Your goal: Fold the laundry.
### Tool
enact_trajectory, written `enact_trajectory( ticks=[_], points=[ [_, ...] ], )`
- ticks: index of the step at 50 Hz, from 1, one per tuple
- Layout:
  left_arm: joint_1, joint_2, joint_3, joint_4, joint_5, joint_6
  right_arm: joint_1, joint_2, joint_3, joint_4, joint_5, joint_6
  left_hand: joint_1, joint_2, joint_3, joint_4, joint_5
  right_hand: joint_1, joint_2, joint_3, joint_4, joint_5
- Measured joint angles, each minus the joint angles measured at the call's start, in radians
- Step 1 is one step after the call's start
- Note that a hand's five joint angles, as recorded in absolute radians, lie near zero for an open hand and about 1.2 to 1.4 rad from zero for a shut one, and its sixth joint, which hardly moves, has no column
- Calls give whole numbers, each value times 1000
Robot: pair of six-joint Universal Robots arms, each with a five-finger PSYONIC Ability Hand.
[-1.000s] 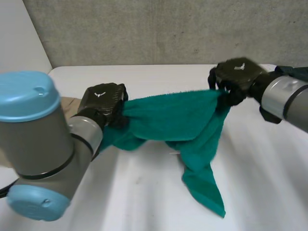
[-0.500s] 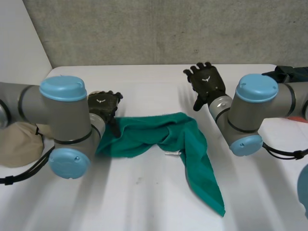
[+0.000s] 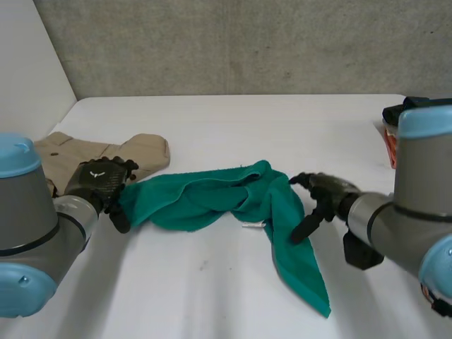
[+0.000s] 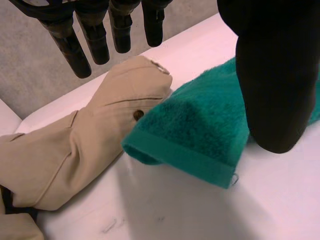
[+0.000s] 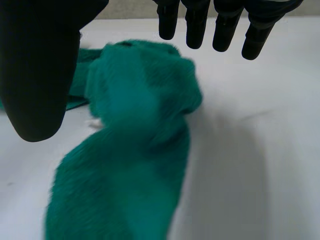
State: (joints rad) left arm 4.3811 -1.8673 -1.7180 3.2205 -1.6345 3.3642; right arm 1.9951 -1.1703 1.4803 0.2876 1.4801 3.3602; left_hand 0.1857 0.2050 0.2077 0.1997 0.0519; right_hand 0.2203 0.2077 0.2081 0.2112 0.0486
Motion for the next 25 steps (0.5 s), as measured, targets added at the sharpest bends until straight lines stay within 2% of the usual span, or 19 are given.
enact_trajectory(
  ticks=[6,9,13,15,16,17,18,20,23,25],
  points=[
    [5,-88,21,51,9,1,40,13,64,-97,28,59,13,11,9,9,6,0,0,0,0,0],
    [-3,-126,36,72,5,1,57,25,74,-135,56,71,144,113,109,121,97,2,4,5,4,3],
    [-14,-177,56,121,-1,4,84,52,70,-178,95,76,425,372,368,379,352,65,80,83,77,71],
    [-18,-199,63,154,-3,7,98,73,58,-199,115,77,588,532,527,537,504,179,189,184,179,174],
    [-19,-207,65,170,-4,9,104,84,51,-207,124,77,588,532,527,537,504,242,248,249,245,232],
    [-20,-213,66,186,-5,11,109,96,42,-215,133,77,752,718,710,713,679,309,305,305,301,295],
    [-20,-218,67,200,-6,13,112,104,36,-220,140,77,814,787,769,781,746,344,349,347,344,336],
    [-20,-222,67,230,-7,15,120,132,13,-232,163,77,950,924,915,929,892,550,574,567,549,537],
    [-19,-209,61,263,-11,16,125,163,-23,-241,195,76,967,988,977,995,936,857,906,893,892,867],
    [-17,-185,54,275,-14,14,124,175,-49,-242,213,72,967,988,979,996,936,882,961,955,967,928]
  ],
)
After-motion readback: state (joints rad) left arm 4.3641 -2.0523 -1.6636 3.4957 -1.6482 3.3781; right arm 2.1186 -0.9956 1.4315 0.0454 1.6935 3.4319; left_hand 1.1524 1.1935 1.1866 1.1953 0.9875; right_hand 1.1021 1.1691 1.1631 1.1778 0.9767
